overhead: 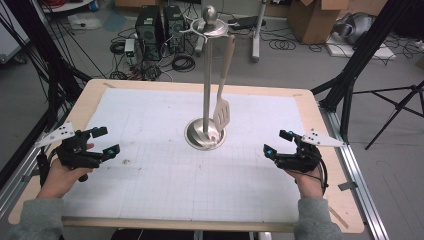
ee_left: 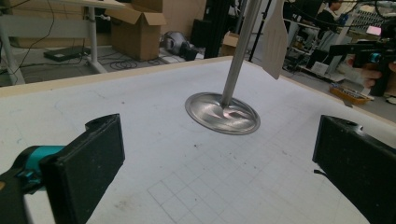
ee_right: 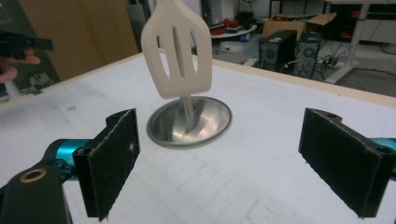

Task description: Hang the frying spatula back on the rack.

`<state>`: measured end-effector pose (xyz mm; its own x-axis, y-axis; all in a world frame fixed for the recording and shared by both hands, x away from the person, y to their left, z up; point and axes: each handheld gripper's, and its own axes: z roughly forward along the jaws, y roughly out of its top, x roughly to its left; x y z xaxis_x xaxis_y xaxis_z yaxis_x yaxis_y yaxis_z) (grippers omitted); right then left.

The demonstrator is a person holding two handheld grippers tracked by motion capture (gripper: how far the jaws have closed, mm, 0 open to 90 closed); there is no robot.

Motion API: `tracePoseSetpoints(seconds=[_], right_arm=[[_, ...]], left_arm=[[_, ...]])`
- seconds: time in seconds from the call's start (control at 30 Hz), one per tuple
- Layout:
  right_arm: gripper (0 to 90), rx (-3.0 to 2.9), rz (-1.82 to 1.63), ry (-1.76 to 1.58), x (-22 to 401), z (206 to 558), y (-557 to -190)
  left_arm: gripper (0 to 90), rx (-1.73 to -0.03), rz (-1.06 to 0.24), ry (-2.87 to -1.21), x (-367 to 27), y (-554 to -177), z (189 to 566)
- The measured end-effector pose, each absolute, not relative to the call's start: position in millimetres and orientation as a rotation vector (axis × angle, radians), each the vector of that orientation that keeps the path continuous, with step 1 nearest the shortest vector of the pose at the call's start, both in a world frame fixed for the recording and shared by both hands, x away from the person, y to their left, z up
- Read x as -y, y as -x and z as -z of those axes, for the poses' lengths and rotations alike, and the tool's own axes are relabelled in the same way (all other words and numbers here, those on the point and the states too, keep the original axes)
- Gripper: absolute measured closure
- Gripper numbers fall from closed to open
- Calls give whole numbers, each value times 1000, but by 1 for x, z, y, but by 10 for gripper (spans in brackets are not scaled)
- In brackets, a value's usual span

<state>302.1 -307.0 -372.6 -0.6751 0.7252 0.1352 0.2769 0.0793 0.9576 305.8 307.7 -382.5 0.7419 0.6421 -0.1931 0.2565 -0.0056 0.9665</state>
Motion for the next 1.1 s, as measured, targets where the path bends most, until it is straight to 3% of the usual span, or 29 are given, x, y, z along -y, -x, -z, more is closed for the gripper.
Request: tracePoseSetpoints(seconds=[1.1], right_arm=[[117, -1816, -1643, -1135, 352, 395, -279]], left_arm=[[26, -848, -420, -1606, -327, -301, 397]])
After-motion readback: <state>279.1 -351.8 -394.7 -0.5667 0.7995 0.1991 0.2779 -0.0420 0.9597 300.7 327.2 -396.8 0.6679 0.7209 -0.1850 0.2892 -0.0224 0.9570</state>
